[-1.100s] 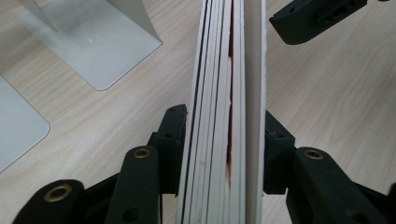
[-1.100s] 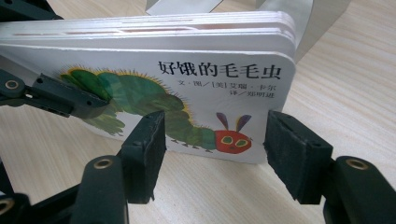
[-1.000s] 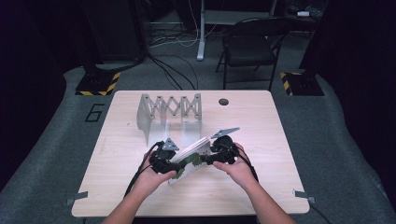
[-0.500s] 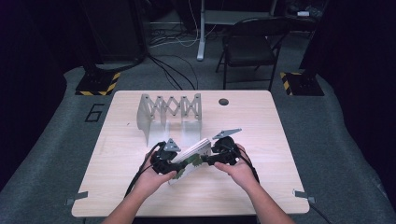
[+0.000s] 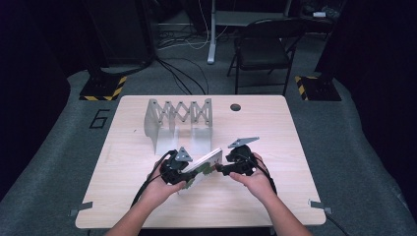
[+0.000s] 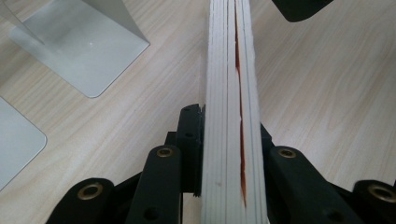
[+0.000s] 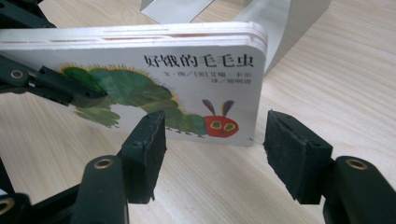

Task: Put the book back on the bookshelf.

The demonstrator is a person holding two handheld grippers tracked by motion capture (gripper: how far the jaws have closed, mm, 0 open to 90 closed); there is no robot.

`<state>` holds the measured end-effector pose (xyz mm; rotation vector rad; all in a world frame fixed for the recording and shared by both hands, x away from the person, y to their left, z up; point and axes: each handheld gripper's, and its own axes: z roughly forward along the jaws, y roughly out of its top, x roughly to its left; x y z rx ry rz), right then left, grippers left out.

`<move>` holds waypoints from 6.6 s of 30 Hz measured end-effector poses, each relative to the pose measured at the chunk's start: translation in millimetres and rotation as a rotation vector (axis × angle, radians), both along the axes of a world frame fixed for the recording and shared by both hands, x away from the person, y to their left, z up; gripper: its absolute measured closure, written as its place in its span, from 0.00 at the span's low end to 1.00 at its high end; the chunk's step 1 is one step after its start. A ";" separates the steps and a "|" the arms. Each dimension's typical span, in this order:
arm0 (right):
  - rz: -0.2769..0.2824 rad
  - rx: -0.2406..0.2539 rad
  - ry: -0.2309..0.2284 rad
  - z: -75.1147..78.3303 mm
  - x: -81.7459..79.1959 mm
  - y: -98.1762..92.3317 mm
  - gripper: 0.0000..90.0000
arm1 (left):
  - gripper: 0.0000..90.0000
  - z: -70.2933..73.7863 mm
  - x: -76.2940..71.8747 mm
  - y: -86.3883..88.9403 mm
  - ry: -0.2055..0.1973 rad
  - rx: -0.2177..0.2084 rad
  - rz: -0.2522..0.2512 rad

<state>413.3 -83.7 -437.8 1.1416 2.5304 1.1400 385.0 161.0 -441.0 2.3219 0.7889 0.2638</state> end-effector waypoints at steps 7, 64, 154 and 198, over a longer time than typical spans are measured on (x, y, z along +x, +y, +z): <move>-0.043 0.022 0.032 -4.1 -2.5 -8.3 0.43 | 0.83 0.4 1.2 0.4 0.004 0.005 -0.004; -0.086 0.025 0.020 -18.7 -2.0 -20.4 0.43 | 0.84 60.7 -1.4 25.4 -0.058 -0.032 0.002; -0.098 0.014 0.045 -23.2 -4.5 -25.0 0.43 | 0.84 107.6 6.9 136.8 -0.070 -0.056 0.395; -0.099 0.014 0.039 -27.5 -3.6 -24.9 0.43 | 0.84 77.0 46.0 106.0 -0.092 -0.053 0.589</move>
